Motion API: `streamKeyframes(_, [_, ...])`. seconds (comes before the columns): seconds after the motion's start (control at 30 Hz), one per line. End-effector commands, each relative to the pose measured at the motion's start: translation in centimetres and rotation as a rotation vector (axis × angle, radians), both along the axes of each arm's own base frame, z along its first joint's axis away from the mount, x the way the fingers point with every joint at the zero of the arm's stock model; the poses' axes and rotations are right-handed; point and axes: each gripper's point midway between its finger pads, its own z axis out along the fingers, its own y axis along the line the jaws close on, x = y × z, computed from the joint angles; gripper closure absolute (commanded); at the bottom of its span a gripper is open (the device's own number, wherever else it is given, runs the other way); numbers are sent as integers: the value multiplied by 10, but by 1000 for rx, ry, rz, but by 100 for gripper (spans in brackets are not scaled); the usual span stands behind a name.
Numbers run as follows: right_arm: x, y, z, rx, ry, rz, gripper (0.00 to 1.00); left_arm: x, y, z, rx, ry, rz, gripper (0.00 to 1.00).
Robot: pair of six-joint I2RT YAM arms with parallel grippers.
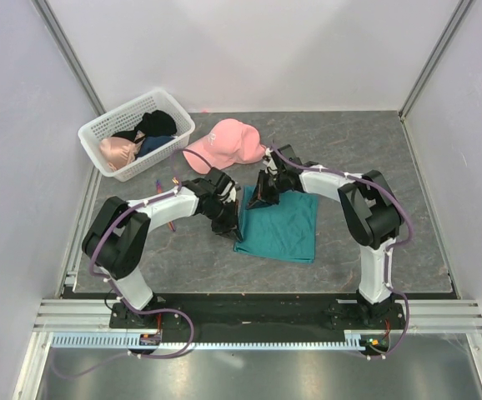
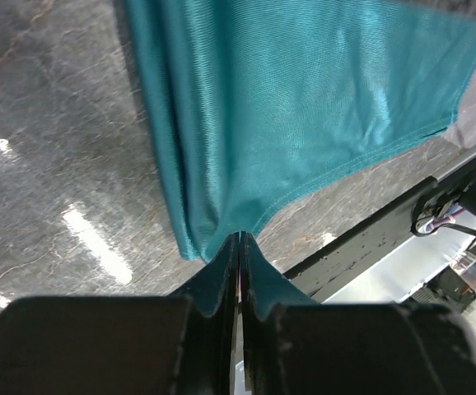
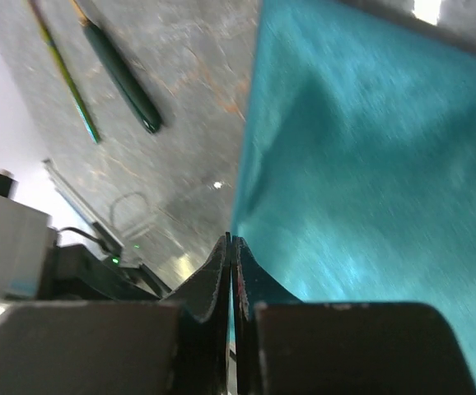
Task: Fold the napkin into a case and place the utensils inside
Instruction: Smooth out the square-folded napkin at the center of the board.
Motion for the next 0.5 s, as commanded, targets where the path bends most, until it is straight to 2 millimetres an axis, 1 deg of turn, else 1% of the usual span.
streamKeyframes(0.0, [21, 26, 19, 115, -27, -11, 97, 1, -3, -3, -49, -12, -34, 93])
streamKeyframes(0.03, [23, 27, 19, 114, -31, -14, 97, 0, -1, -6, -44, -5, -32, 93])
streamKeyframes(0.07, [23, 28, 13, 110, -17, -14, 97, -1, 0, -9, -39, 3, -31, 93])
streamKeyframes(0.13, [27, 30, 11, 116, -16, -18, 97, -1, 2, -12, -34, 8, -30, 93])
streamKeyframes(0.17, [28, 31, 4, 112, -4, -19, 97, -1, 3, -13, -33, 8, -32, 93])
streamKeyframes(0.33, [37, 36, -3, 117, 0, -24, 98, -1, 12, -25, 8, 10, -37, 93])
streamKeyframes(0.37, [37, 36, -9, 111, 12, -26, 98, -1, 13, -26, 13, 9, -38, 93])
streamKeyframes(0.4, [40, 38, -9, 115, 10, -25, 98, -1, 15, -29, 26, 10, -34, 93])
streamKeyframes(0.47, [42, 38, -17, 110, 21, -27, 98, -4, 19, -34, 42, 11, -40, 93])
